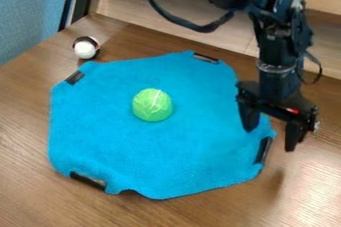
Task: Folds the cloth from right to left
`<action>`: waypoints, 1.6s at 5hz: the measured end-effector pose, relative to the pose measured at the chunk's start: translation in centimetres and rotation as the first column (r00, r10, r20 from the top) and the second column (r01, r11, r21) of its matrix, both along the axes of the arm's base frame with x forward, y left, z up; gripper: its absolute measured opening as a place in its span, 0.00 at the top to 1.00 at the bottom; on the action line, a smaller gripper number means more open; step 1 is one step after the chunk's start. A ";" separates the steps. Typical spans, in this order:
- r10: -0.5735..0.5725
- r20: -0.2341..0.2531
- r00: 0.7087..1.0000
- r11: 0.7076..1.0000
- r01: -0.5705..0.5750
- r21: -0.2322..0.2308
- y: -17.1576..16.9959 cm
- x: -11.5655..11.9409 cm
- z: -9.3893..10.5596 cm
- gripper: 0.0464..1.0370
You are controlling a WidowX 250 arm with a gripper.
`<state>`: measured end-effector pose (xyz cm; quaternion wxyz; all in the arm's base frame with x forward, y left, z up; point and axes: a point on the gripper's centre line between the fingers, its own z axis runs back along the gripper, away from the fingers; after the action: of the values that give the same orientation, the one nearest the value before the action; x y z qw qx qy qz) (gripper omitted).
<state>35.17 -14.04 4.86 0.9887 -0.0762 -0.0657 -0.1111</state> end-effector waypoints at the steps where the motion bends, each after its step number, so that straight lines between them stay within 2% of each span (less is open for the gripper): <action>1: 0.005 -0.035 0.999 0.999 -0.004 0.033 -0.1 -0.4 -1.5 0.04; 2: 0.019 -0.048 0.999 0.999 -0.017 0.048 -0.1 -0.6 -2.0 0.11; 3: 0.038 -0.046 0.998 0.997 -0.035 0.071 -0.1 -0.5 -2.2 0.41; 4: 0.063 -0.035 0.997 0.996 -0.060 0.072 0.0 -0.2 -2.3 0.67; 5: 0.070 -0.034 0.997 0.995 -0.067 0.069 -0.1 -0.2 -2.3 0.88; 6: 0.072 -0.038 0.997 0.995 -0.069 0.065 0.2 -0.2 -2.2 0.97; 7: 0.078 -0.044 0.996 0.995 -0.076 0.061 0.9 -0.2 -1.7 0.98; 8: 0.136 0.024 0.990 0.990 -0.137 0.031 3.0 0.8 1.7 0.98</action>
<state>36.01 -11.06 6.56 0.9943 -0.0541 -0.0796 -0.0450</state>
